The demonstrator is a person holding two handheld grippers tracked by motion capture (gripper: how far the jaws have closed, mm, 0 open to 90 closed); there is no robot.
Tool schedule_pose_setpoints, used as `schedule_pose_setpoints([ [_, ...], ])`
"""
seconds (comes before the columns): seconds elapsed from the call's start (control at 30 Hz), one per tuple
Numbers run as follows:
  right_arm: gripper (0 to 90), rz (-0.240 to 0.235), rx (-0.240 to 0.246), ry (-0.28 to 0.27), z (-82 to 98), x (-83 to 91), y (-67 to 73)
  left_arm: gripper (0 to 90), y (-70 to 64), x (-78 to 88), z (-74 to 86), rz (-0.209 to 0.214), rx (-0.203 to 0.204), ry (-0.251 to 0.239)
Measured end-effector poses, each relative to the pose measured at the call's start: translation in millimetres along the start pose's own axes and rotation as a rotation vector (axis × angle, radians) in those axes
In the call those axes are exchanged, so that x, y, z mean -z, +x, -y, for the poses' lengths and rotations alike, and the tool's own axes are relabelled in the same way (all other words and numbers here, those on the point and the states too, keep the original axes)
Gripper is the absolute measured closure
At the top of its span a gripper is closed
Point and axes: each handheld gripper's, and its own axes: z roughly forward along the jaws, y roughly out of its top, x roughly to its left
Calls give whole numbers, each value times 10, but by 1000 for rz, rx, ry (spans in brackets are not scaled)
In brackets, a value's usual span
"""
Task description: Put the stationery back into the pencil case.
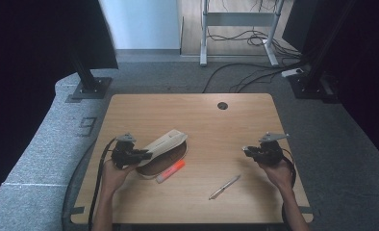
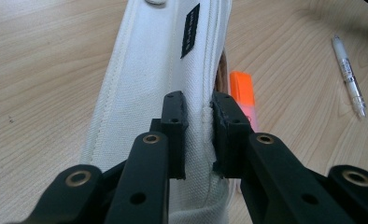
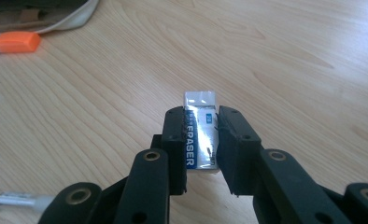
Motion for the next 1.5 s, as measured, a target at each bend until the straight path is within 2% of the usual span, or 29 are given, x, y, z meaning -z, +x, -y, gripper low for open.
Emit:
schedule_pose_setpoints([
  [0.33,718,-33,40,1,-181,-111,164,764,-1,-1,1,0,-1,-1],
  [0.77,718,-83,79,16,-357,-355,414,764,-5,-2,1,-1,-3,-1],
  [1.5,718,-131,144,24,-627,-721,744,765,1,7,-1,2,3,-8],
])
